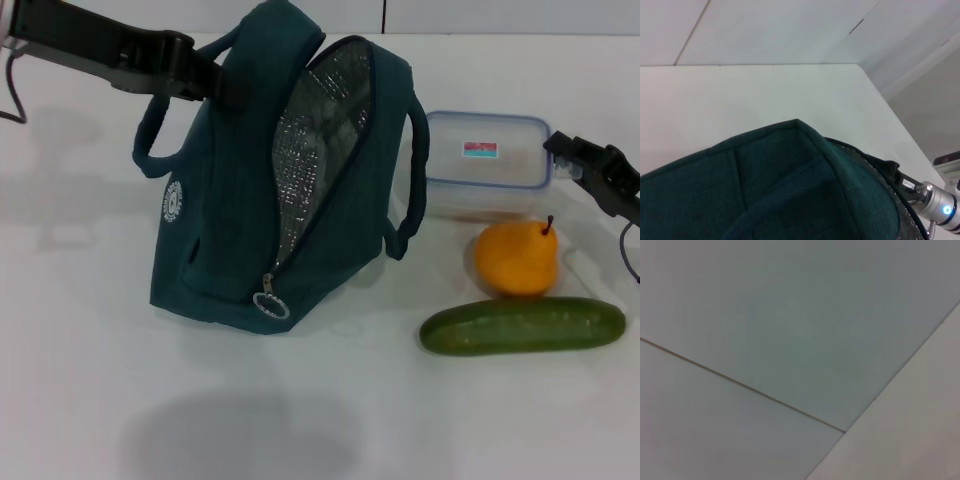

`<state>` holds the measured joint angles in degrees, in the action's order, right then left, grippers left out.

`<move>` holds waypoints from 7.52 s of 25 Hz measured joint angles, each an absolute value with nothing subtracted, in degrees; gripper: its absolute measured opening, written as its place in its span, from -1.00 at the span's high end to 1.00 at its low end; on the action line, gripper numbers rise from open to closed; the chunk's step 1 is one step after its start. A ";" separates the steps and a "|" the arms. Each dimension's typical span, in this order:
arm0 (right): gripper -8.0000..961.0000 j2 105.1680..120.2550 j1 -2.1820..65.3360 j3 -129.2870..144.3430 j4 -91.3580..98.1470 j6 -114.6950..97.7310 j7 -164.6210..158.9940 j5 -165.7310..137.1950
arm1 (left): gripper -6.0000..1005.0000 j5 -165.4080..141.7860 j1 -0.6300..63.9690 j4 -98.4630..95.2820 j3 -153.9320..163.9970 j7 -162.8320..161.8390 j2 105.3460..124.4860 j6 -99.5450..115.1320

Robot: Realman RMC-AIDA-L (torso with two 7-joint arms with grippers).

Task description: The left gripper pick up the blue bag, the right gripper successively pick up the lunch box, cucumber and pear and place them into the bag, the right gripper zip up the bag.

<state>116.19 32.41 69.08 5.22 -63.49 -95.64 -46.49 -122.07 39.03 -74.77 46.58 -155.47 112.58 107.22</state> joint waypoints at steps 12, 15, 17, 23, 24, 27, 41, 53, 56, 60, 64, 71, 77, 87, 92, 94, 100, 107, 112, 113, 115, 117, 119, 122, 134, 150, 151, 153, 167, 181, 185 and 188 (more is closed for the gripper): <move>0.64 116.19 32.24 68.82 5.28 -65.56 -93.91 -46.10 | 0.90 -121.90 39.08 -74.76 46.58 -155.47 112.64 107.23; 0.67 116.19 32.18 68.75 5.28 -65.76 -93.80 -46.06 | 0.90 -121.89 39.16 -74.76 46.58 -155.48 112.65 107.22; 0.68 116.19 32.14 68.66 5.27 -65.95 -93.52 -46.02 | 0.90 -121.89 39.18 -74.76 46.58 -155.42 112.68 107.23; 0.76 116.19 32.08 68.54 5.28 -66.31 -93.34 -45.88 | 0.90 -121.89 39.20 -74.79 46.58 -155.31 112.85 107.22; 0.76 116.19 32.08 68.54 5.27 -66.36 -93.34 -45.86 | 0.90 -121.89 39.20 -74.79 46.58 -155.31 112.85 107.22; 0.77 116.19 31.76 68.48 5.27 -67.16 -93.28 -45.39 | 0.90 -121.88 39.20 -74.80 46.58 -155.30 112.92 107.22; 0.78 116.00 29.24 68.21 5.37 -78.17 -90.30 -37.05 | 0.90 -121.80 39.82 -74.80 46.58 -155.21 113.03 107.22; 0.78 115.82 27.52 66.85 6.06 -81.50 -89.72 -34.55 | 0.90 -121.81 40.34 -73.35 46.66 -155.07 113.33 107.05; 0.78 115.78 27.10 65.85 6.19 -82.76 -89.86 -33.72 | 0.90 -121.82 40.47 -73.13 46.67 -155.00 113.39 107.04; 0.78 115.80 26.82 63.47 6.46 -85.06 -90.40 -33.24 | 0.90 -121.82 40.62 -73.12 46.67 -154.98 113.39 107.04; 0.78 115.85 27.24 60.77 6.66 -88.72 -92.29 -33.20 | 0.90 -121.82 40.99 -73.12 46.67 -155.05 113.47 107.04; 0.78 115.81 27.96 58.98 9.33 -93.52 -95.61 -32.14 | 0.90 -121.82 42.20 -72.65 47.25 -155.34 114.51 107.01; 0.78 115.94 31.09 58.94 9.75 -96.83 -97.37 -31.01 | 0.90 -122.22 44.12 -68.56 47.39 -154.77 115.21 106.67; 0.78 116.17 39.20 65.43 9.02 -98.42 -98.93 -31.10 | 0.90 -122.26 44.30 -67.79 48.01 -154.21 115.87 105.44; 0.77 116.19 40.02 71.25 8.67 -98.30 -99.29 -31.10 | 0.90 -122.26 44.21 -67.79 48.08 -154.04 115.92 104.51; 0.77 116.19 39.79 73.09 8.46 -98.30 -99.30 -31.10 | 0.90 -122.24 44.12 -67.80 48.08 -154.00 115.93 104.42; 0.77 116.19 37.96 76.63 8.40 -97.42 -99.07 -31.47 | 0.90 -121.72 43.85 -67.83 48.07 -153.98 116.12 104.42; 0.77 116.19 35.73 79.97 8.39 -94.86 -98.45 -31.74 | 0.90 -121.47 43.68 -67.63 47.70 -153.79 116.12 104.45; 0.77 116.19 35.37 82.68 9.05 -92.03 -97.60 -31.74 | 0.90 -119.06 43.68 -65.81 47.71 -153.52 115.79 104.40; 0.77 116.19 35.45 83.48 9.29 -91.38 -97.41 -31.75 | 0.90 -118.74 43.69 -65.33 47.73 -153.43 115.72 104.40; 0.77 116.18 35.92 85.26 10.07 -90.10 -97.12 -31.71 | 0.90 -118.59 43.72 -64.34 47.69 -153.11 115.64 104.40; 0.77 116.19 36.42 86.97 11.11 -88.60 -96.97 -31.65 | 0.90 -118.58 43.74 -63.59 47.57 -152.74 115.60 104.40; 0.77 116.19 36.69 88.66 12.41 -87.01 -96.74 -31.54 | 0.90 -118.38 43.74 -63.54 47.55 -152.67 115.59 104.40; 0.77 116.19 36.93 90.98 13.90 -85.21 -96.59 -31.35 | 0.90 -117.62 43.61 -63.51 47.22 -152.51 115.58 104.40; 0.76 116.19 35.42 91.52 16.18 -84.81 -94.81 -30.51 | 0.90 -114.54 43.06 -59.36 45.44 -150.92 115.31 104.23; 0.76 116.19 37.53 96.86 17.14 -74.84 -92.49 -30.39 | 0.90 -114.42 42.96 -56.35 45.45 -148.64 115.92 103.79; 0.76 116.19 37.53 96.87 17.14 -74.52 -92.49 -30.39 | 0.90 -114.42 42.89 -56.24 45.45 -148.53 115.91 103.71; 0.76 116.19 37.56 96.88 17.14 -74.37 -92.48 -30.40 | 0.90 -114.42 42.82 -56.12 45.44 -148.41 115.88 103.67; 0.50 115.95 35.24 96.39 18.44 -76.33 -91.57 -30.46 | 0.90 -114.70 42.80 -56.26 45.44 -148.36 115.47 102.74; 0.31 115.02 26.90 83.28 18.53 -86.96 -77.52 -30.99 | 0.90 -114.96 41.41 -56.60 45.44 -148.02 114.67 101.90; 0.15 112.01 25.63 81.77 18.58 -89.20 -77.10 -31.70 | 0.90 -114.96 41.10 -56.60 45.44 -147.76 114.60 101.83; 0.04 108.27 25.50 81.62 21.01 -91.72 -76.99 -36.26 | 0.90 -114.96 40.95 -56.64 45.47 -147.58 114.57 101.80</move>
<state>108.27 25.50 81.62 21.01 -91.72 -76.99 -36.26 -114.96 40.95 -56.64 45.47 -147.58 114.57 101.80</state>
